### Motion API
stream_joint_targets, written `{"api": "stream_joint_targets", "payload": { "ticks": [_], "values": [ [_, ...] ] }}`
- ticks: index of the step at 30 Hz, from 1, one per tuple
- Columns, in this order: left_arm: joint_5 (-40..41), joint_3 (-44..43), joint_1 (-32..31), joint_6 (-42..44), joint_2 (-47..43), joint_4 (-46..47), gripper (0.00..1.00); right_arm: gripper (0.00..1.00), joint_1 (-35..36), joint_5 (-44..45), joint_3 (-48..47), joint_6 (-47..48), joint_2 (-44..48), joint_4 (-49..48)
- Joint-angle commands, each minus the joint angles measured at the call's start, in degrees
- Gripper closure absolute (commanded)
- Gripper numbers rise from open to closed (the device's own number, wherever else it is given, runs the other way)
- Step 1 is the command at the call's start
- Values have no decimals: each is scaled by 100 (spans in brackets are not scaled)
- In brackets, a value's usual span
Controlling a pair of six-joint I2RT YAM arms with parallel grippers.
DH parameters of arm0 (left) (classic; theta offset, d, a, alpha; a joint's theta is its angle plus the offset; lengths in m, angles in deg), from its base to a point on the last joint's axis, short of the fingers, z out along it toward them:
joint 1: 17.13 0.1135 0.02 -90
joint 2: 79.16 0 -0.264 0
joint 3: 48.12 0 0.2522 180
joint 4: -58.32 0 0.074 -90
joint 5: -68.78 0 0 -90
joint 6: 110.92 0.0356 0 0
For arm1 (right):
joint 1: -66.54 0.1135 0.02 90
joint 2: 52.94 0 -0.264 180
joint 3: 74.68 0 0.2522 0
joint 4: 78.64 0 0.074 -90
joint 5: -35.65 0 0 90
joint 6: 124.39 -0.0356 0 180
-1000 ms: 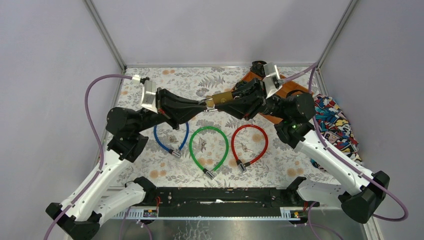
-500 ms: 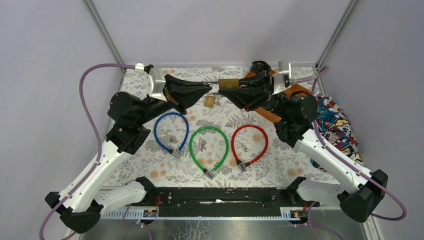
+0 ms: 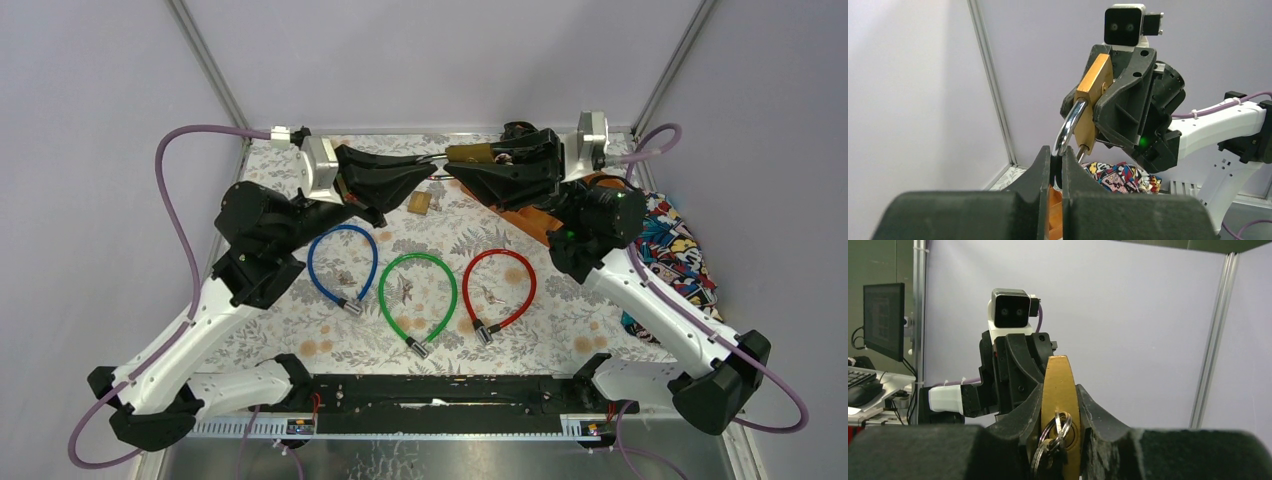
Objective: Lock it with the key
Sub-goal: Lock the lock.
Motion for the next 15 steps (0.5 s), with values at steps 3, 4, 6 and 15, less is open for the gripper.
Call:
{"api": "stream_joint_targets", "payload": {
  "ticks": [3,4,6,15],
  "values": [
    [-2200,-576,-688,656,975,-1561,100,100,20,-295,1027,32,-1094,2107],
    [-2132,-707,-590,764,980,-1706,100,100,-7,-299,1085,79,-1055,2191],
    [-2002,-936,-447,1021,1019,-1993,100,100,-16,-264,1038,326,-1017,2561],
    [-1512,-1025,-803,1319,1306,-2461,100,100,27,-327,688,67,-1378,2258]
  ]
}}
